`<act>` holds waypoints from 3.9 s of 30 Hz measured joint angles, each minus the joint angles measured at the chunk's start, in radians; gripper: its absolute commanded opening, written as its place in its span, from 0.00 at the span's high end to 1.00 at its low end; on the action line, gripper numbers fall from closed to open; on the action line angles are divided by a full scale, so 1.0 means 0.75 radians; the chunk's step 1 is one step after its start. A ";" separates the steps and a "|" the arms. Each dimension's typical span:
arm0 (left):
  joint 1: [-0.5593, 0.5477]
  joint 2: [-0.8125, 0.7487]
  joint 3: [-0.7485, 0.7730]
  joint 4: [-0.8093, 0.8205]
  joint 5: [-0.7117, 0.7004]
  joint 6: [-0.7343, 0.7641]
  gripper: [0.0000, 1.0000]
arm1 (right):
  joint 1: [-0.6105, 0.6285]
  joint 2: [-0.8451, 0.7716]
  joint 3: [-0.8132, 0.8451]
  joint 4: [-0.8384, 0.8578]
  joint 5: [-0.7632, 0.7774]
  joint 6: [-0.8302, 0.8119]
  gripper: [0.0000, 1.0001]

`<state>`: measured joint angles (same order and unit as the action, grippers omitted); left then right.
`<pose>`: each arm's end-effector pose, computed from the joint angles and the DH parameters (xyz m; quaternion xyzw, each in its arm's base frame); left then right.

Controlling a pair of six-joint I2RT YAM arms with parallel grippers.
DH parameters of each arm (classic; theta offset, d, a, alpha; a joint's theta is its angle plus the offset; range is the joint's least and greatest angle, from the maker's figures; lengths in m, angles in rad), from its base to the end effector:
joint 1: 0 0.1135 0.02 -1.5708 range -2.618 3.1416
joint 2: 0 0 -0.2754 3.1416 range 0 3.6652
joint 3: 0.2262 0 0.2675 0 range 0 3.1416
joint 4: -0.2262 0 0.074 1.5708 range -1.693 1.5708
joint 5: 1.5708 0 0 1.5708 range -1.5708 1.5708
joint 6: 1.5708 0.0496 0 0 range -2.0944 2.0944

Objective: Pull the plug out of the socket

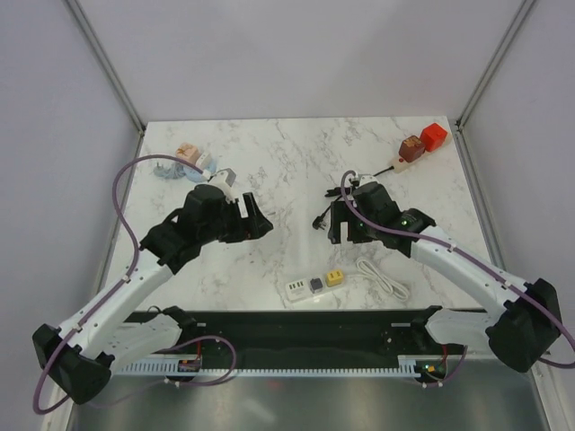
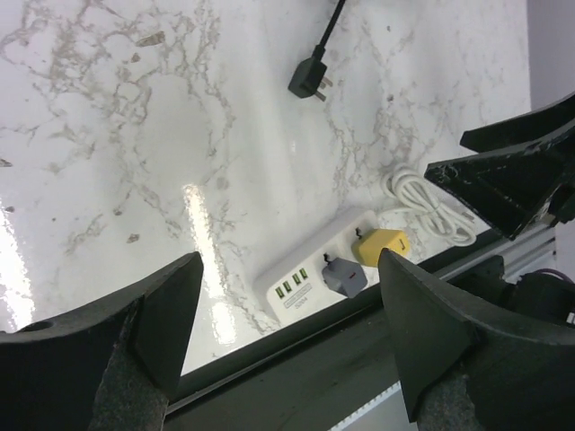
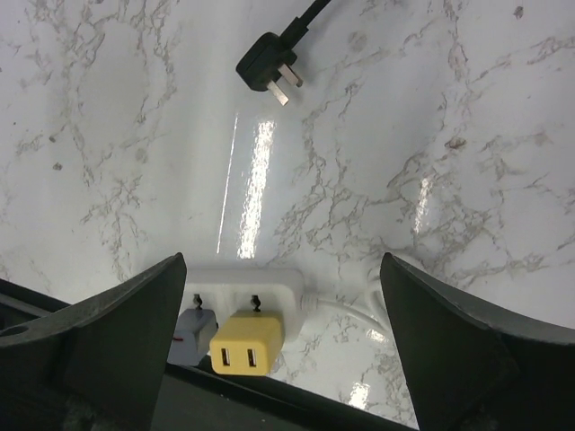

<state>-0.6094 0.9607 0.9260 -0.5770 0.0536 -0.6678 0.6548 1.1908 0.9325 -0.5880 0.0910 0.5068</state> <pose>0.1838 -0.1315 0.3192 -0.0135 0.8869 -0.2940 0.3562 0.2145 0.1590 0.2683 -0.0530 0.9328 0.1587 0.3193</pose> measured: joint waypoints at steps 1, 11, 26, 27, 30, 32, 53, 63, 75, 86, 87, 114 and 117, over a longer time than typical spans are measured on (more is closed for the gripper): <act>0.012 0.007 0.005 -0.015 0.000 0.017 0.20 | -0.022 0.025 0.008 0.013 -0.020 -0.006 0.02; -0.114 0.241 0.031 0.050 0.235 0.112 0.43 | -0.085 0.060 0.002 0.076 -0.167 -0.006 0.04; -0.395 0.269 -0.490 0.547 0.396 -0.066 0.88 | 0.024 -0.205 -0.286 -0.082 -0.259 0.006 0.23; -0.410 0.288 -0.487 0.580 0.396 -0.079 0.90 | 0.054 -0.196 -0.286 -0.081 -0.250 0.006 0.24; -0.448 0.338 -0.483 0.642 0.395 -0.109 0.95 | 0.161 -0.142 -0.285 -0.076 -0.221 0.017 0.26; -0.462 0.370 -0.483 0.663 0.394 -0.131 0.98 | 0.207 -0.116 -0.285 -0.076 -0.205 0.025 0.27; -0.468 0.551 -0.496 0.798 0.341 -0.232 0.98 | 0.423 0.065 -0.197 -0.014 0.063 0.127 0.41; -0.479 0.588 -0.519 0.860 0.329 -0.310 0.98 | 0.509 0.126 -0.146 -0.066 0.207 0.194 0.81; -0.488 0.669 -0.538 0.813 0.279 -0.337 0.98 | 0.626 0.108 -0.067 -0.157 0.436 0.283 1.00; -0.497 0.122 -0.636 0.776 0.284 -0.244 0.34 | 0.617 0.072 -0.067 -0.160 0.445 0.251 1.00; -0.499 0.035 -0.636 0.765 0.277 -0.220 0.27 | 0.611 0.072 -0.067 -0.154 0.442 0.241 1.00; -0.499 -0.508 -0.480 0.208 -0.117 -0.158 0.37 | 0.229 0.951 0.864 -0.071 -0.174 -0.119 0.89; -0.499 -0.559 -0.465 0.160 -0.143 -0.160 0.37 | 0.216 1.146 1.053 -0.113 -0.250 -0.138 0.85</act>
<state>-0.9836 0.5415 0.5774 -0.4572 -0.0540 -0.7876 0.8169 2.0502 1.7226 -0.6727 -0.0963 0.4030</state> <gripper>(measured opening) 0.632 0.524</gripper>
